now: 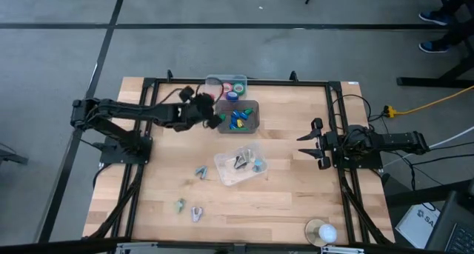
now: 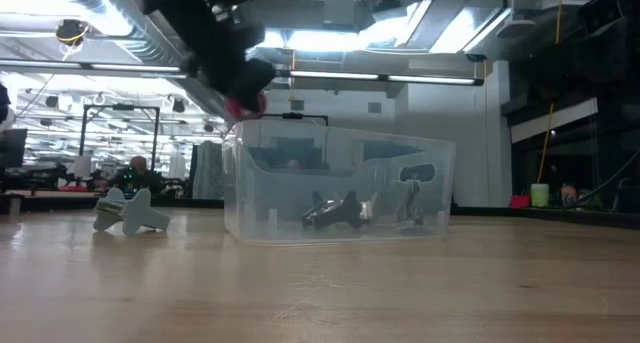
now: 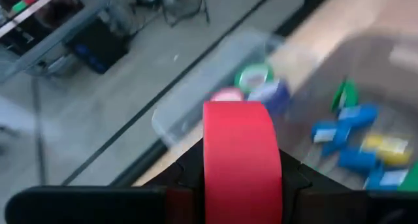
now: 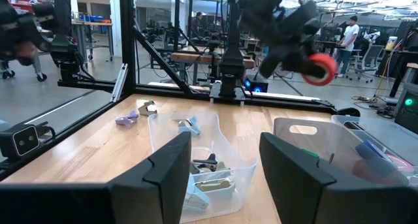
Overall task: Pick and place Stapler, Stapler remover, tape
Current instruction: Put the orange tape into the top transparent bin
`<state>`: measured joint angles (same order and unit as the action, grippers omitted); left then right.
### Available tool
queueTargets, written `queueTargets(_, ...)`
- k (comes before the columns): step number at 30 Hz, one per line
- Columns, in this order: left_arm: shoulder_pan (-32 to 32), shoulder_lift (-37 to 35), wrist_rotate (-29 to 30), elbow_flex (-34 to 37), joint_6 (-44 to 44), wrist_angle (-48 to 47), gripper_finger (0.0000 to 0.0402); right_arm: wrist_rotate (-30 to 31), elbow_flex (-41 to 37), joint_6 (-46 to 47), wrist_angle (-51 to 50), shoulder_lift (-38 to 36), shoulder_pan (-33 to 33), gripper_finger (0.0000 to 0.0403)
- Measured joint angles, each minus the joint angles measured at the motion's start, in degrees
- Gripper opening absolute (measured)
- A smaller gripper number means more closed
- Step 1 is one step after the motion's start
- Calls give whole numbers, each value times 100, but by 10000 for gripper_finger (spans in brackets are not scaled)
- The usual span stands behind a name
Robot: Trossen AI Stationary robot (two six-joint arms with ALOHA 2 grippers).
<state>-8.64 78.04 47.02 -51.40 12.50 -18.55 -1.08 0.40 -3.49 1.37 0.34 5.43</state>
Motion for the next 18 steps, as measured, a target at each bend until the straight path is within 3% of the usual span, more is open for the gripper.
queueTargets(4, -277, 2, -237, 0, -207, 974, 95, 0, 0, 0, 0, 1, -2, 188)
queueTargets(11, -848, 143, -403, 0, -191, 1776, 97, 0, 0, 0, 2, 1, -1, 188)
queueTargets(18, -1438, 702, -1273, 0, -113, 2891, 98, 0, -2, 0, 0, 2, -2, 188)
